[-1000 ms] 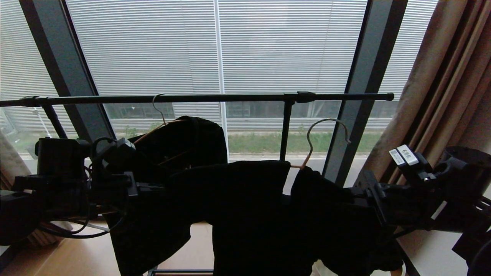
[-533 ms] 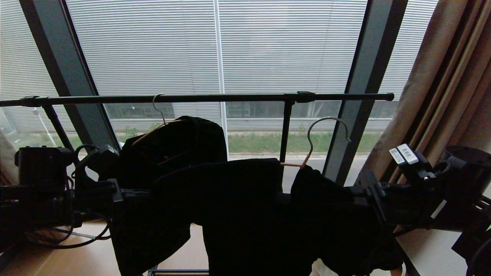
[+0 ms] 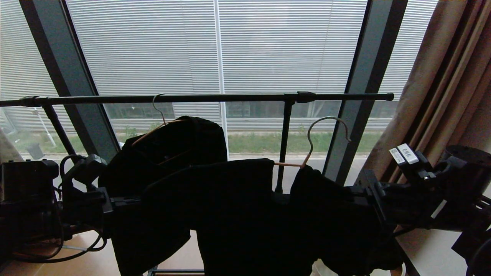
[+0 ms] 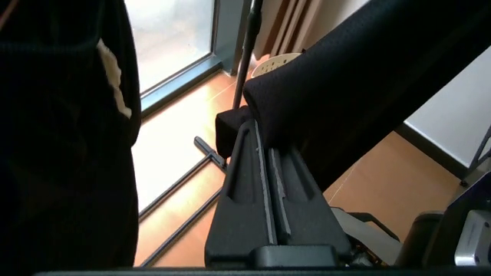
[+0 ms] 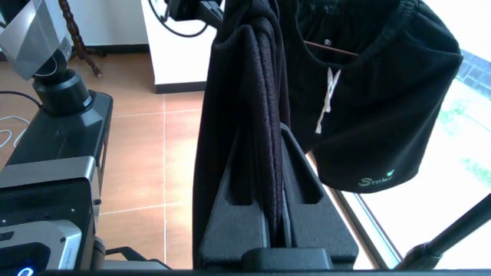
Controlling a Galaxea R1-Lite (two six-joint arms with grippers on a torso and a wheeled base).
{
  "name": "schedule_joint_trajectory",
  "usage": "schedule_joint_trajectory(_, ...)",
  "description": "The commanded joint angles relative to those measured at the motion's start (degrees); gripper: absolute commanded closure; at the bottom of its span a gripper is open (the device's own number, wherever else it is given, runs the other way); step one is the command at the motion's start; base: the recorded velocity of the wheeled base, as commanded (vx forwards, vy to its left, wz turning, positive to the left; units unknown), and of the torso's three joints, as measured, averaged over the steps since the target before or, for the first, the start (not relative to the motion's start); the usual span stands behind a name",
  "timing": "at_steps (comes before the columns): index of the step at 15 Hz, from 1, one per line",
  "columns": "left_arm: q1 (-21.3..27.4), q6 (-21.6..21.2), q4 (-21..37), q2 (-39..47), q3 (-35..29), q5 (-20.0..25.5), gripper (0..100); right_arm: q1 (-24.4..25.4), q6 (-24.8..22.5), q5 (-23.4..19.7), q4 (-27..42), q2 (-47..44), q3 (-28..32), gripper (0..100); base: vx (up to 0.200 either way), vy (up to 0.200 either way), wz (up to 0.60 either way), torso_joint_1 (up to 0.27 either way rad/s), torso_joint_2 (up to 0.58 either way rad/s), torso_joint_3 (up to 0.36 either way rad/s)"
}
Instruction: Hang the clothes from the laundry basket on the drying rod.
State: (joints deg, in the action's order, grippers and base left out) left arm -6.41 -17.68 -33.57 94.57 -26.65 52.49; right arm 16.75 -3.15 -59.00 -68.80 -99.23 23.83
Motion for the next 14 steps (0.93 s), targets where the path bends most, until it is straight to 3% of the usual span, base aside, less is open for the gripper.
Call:
schedule_joint_trajectory(1,-0.6,0.0,0.0,-0.2,0.3,0.4,100,0.0,0.0,-0.1,0.0,0.0,0.0,100,0.0,0.0,0.0,0.0,0.0,0.0)
schedule_joint_trajectory(14,-5.1,-0.4,0.0,-0.8,2.3,4.2,100,-0.4,0.0,-0.1,-0.1,-0.1,0.0,100,0.0,0.0,0.0,0.0,0.0,0.0)
